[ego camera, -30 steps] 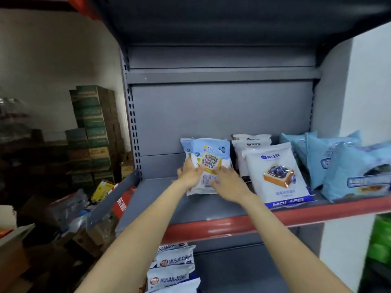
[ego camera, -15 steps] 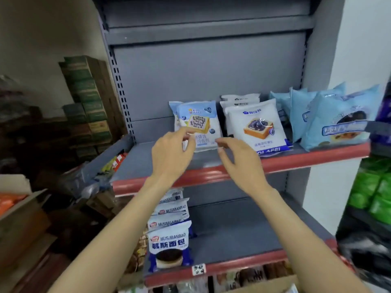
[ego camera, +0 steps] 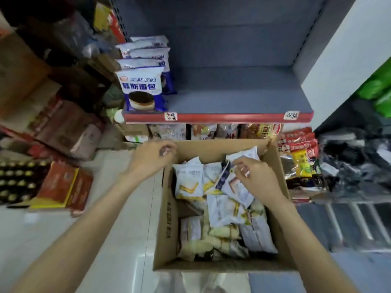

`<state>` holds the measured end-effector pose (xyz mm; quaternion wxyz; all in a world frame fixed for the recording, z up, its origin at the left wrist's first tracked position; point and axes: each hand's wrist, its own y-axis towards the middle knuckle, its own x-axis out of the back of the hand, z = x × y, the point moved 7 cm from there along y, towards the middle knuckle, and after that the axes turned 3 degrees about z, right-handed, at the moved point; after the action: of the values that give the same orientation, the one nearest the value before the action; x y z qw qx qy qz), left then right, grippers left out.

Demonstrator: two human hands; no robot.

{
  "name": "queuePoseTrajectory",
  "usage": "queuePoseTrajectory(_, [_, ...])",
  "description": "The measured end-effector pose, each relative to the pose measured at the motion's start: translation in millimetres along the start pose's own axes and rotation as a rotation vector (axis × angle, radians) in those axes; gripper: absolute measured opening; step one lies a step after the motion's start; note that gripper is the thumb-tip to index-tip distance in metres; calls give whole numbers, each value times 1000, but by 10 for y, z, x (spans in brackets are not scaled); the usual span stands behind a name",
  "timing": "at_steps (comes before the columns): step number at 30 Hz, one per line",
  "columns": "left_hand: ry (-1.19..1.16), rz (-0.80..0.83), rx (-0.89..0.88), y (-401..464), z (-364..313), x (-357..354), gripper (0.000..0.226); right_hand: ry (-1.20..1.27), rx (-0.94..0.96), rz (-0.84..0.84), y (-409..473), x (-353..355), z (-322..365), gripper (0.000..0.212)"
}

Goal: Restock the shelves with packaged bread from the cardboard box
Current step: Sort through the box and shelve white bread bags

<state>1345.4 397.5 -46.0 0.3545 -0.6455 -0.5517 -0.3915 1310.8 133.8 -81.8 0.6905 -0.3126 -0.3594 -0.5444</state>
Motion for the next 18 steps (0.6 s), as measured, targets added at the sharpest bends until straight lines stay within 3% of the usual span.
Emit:
queuePoseTrajectory(2, [-45, 124, 91, -131, 108, -469, 24, -18, -58, 142, -157, -339, -336, 20])
queuePoseTrajectory(4, [-152, 142, 198, -250, 182, -860, 21, -27, -133, 229, -280, -629, -657, 23])
queuePoseTrajectory(9, [-276, 215, 388, -367, 357, -1922, 22, -69, -283, 280, -377, -1216, -1347, 34])
queuePoseTrajectory(13, [-260, 344, 460, -244, 480, -2709, 28, -112, -355, 212, -273, -1506, -1729, 42])
queuePoseTrajectory(18, [-212, 487, 331, 85, 443, -3452, 37, -182, -311, 55, 200, -1595, -2112, 55])
